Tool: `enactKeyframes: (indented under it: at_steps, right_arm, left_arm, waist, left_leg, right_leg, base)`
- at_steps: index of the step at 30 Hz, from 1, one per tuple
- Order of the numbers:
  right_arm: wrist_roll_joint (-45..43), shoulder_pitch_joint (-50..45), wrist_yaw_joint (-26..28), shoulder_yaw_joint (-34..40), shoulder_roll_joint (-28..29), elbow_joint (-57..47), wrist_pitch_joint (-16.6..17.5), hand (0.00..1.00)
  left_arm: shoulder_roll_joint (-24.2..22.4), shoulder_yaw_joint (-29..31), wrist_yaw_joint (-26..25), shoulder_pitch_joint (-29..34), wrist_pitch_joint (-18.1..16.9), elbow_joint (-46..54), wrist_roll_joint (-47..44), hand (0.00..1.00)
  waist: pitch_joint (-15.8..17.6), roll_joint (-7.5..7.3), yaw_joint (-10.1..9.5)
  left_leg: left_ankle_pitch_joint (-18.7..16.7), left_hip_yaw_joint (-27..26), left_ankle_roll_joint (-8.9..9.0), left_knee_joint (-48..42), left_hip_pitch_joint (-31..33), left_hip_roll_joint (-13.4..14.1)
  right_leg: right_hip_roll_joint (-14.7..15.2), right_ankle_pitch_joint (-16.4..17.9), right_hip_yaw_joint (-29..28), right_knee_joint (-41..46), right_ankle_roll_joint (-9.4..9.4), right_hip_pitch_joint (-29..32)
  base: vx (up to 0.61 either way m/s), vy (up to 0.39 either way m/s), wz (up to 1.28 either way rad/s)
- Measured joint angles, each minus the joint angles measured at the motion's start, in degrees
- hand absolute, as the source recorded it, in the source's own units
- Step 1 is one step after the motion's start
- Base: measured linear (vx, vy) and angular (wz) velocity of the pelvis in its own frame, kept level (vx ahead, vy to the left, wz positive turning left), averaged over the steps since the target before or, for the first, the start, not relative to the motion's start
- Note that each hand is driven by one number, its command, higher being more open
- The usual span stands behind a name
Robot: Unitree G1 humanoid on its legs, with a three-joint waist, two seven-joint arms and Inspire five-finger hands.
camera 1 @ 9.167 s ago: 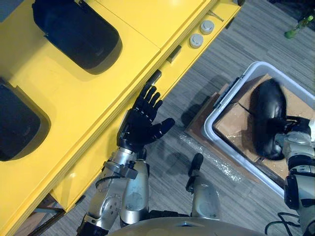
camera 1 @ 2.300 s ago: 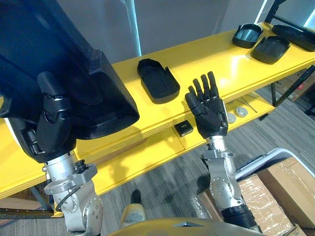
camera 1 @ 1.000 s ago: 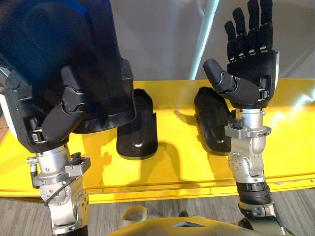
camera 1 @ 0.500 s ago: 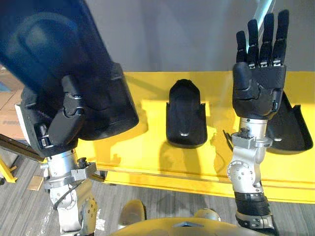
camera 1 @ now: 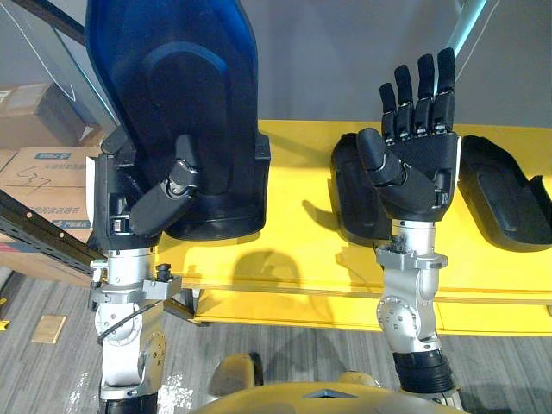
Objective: Walk over and take three plastic housings, then place them on the shelf
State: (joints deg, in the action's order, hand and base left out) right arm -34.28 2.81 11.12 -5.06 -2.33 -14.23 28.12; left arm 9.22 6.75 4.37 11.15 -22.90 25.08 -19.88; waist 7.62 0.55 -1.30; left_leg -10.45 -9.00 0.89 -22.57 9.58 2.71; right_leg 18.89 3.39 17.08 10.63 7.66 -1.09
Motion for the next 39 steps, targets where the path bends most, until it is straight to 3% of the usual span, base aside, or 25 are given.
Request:
enactKeyframes:
  at_steps: [6,8,10,14,20,29,32,39]
  right_arm:
    - [2.3,-0.3,-1.4,4.5,-0.4,0.0,-1.7,1.0]
    - [2.1,-1.2,-1.4,5.6,-0.5,-0.5,-2.1,1.0]
    - [1.9,-2.7,-1.4,6.3,-0.6,-1.7,-2.8,1.0]
    - [1.9,-4.4,-1.4,6.1,-0.9,-3.0,-3.9,1.0]
    - [2.2,-4.5,-1.1,4.0,-2.2,-3.0,-6.3,1.0]
    - [2.2,-4.0,0.3,3.2,-5.8,-2.8,-7.8,1.0]
    - [2.2,-4.1,1.2,3.2,-7.1,-2.3,-8.7,1.0]
    - [2.1,-4.0,1.4,3.2,-9.5,-2.2,-10.2,1.0]
  left_arm:
    - [-3.1,-2.2,-4.2,0.9,0.7,0.0,0.6,0.0]
    - [-3.7,-2.1,-6.5,0.9,1.7,0.2,2.9,0.0]
    - [-4.1,-1.9,-8.5,0.9,4.0,0.2,5.1,0.0]
    - [-4.2,-1.5,-12.7,0.9,14.0,-1.7,11.9,0.0]
    - [-4.1,1.1,-14.4,0.8,22.4,-9.1,12.8,0.0]
    - [0.1,5.0,-16.5,-3.0,23.1,-18.1,12.3,0.0]
    - [0.9,7.4,-16.4,-4.1,23.4,-20.4,11.3,0.0]
    - [5.1,7.8,-10.6,-6.4,26.5,-23.7,11.0,0.0]
  waist:
    - [0.1,0.36,0.41]
    - [0.1,0.42,0.81]
    - [0.1,0.44,1.33]
    - [0.1,0.51,1.84]
    - [0.1,0.5,1.66]
    - [-0.1,1.34,1.91]
    - [-0.1,1.86,3.06]
    - [0.1,3.41,3.0]
  left_leg:
    - [5.1,-0.3,2.93,7.5,-0.5,2.1]
    - [6.9,-0.4,3.61,10.6,-1.7,2.8]
    - [8.4,-0.5,4.12,13.4,-2.8,3.0]
    - [11.0,-1.0,4.42,18.6,-5.2,2.9]
    - [13.7,-1.6,4.31,24.1,-8.1,2.4]
    - [14.8,-2.3,4.05,26.0,-8.9,1.9]
    - [15.4,-2.5,4.06,27.0,-9.0,1.8]
    - [15.6,-2.4,4.09,26.9,-8.9,1.9]
  right_leg:
    - [-3.5,-0.8,0.0,-3.8,1.0,1.3]
    - [-4.5,-1.4,0.0,-4.8,0.37,1.2]
    - [-5.2,-2.1,0.0,-5.7,0.31,1.0]
    - [-5.5,-2.5,-0.1,-6.1,0.46,1.1]
    - [-5.5,-2.5,-0.3,-6.1,0.47,0.9]
    - [-5.2,-2.6,-1.7,-5.9,0.6,1.7]
    - [-5.2,-2.7,-1.8,-5.8,0.71,2.2]
    - [-5.3,-2.7,-1.8,-5.7,0.72,2.3]
  base:
    - [-0.08,-0.114,-0.04]
    - [-0.04,-0.133,-0.08]
    - [-0.01,-0.095,-0.06]
    - [0.02,-0.042,-0.04]
    - [0.0,0.0,0.0]
    - [-0.02,0.01,-0.05]
    - [-0.03,0.005,-0.03]
    - [0.0,0.0,0.0]
